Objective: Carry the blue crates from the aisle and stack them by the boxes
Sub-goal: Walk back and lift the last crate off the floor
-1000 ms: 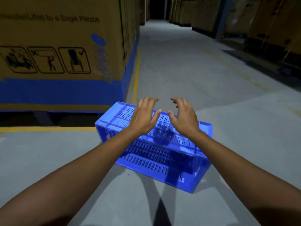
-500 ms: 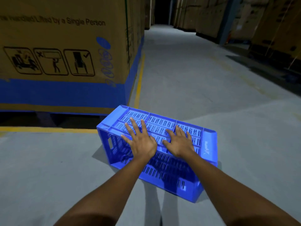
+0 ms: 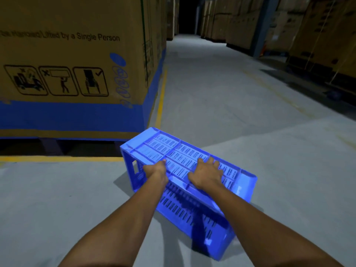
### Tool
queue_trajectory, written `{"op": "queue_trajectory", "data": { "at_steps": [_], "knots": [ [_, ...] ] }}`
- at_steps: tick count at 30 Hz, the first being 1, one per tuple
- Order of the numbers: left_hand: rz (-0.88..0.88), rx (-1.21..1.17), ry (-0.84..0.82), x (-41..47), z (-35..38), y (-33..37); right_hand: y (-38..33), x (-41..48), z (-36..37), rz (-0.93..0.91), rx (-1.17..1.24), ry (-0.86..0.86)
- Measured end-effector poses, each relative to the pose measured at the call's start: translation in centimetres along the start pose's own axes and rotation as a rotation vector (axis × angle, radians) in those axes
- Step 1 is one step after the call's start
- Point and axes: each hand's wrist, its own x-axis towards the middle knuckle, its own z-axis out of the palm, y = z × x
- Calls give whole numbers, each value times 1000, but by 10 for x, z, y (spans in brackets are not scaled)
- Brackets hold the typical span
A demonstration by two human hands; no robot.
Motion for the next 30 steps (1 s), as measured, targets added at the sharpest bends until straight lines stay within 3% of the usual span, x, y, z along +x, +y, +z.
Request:
{"op": "queue_trajectory", "data": {
  "at_steps": [7,10,15,25,28,30],
  "knots": [
    [-75,-2,-241,-24,15,-3,35,-25,-18,56,-65,4],
    [14,29,-308,-60,27,11,54,-38,-56,90,-71,-66],
    [201,334,-524,-137,51,64,84,-77,-148,127,-27,-185],
    [554,933,-1030,-353,69,346,67,-157,-471,-45,210,257],
    [626,1039,-1188,-420,71,441,56,-189,-569,-205,143,507],
    [693,1125,-1282,-459,73,500,51,-207,-629,-319,-1,581]
  ]
}}
